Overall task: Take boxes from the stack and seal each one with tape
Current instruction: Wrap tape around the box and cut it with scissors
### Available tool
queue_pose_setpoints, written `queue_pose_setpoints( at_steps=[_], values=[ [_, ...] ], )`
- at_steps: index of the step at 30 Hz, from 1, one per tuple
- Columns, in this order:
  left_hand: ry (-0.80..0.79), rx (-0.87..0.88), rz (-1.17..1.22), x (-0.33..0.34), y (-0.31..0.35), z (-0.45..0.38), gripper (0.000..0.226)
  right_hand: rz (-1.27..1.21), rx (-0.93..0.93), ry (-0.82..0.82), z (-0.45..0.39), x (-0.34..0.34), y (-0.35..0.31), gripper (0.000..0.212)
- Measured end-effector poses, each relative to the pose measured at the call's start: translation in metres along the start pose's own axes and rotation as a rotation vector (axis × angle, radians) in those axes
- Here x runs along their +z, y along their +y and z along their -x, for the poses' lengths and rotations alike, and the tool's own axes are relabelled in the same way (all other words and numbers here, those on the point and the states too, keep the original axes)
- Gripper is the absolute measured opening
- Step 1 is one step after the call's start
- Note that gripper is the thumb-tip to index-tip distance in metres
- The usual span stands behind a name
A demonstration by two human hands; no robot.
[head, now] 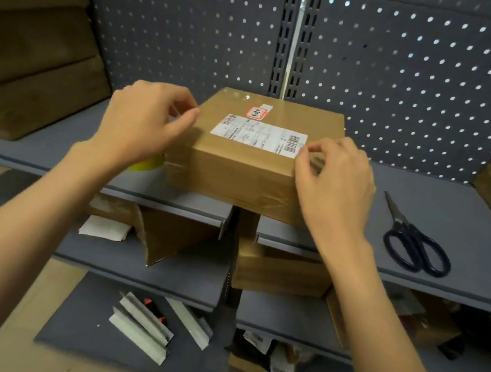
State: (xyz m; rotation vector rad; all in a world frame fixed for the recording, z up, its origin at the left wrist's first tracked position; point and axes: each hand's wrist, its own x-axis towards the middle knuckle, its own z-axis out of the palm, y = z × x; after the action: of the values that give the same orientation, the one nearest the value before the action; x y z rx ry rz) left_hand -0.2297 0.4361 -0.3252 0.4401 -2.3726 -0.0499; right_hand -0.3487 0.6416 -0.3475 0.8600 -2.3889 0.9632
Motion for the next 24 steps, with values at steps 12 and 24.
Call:
queue_pose_setpoints(
  at_steps=[12, 24],
  values=[
    [-0.150, -0.075, -0.142, -0.009, -0.078, 0.025, 0.023, -0.019, -0.097, -0.046, -0.011, 0.048, -0.082, 0.026],
    [-0.430, 0.191, -0.058, 0.023, -0.119, 0.030, 0.034, -0.016, 0.000, 0.004, 0.005, 0.086, -0.126, 0.023]
  ],
)
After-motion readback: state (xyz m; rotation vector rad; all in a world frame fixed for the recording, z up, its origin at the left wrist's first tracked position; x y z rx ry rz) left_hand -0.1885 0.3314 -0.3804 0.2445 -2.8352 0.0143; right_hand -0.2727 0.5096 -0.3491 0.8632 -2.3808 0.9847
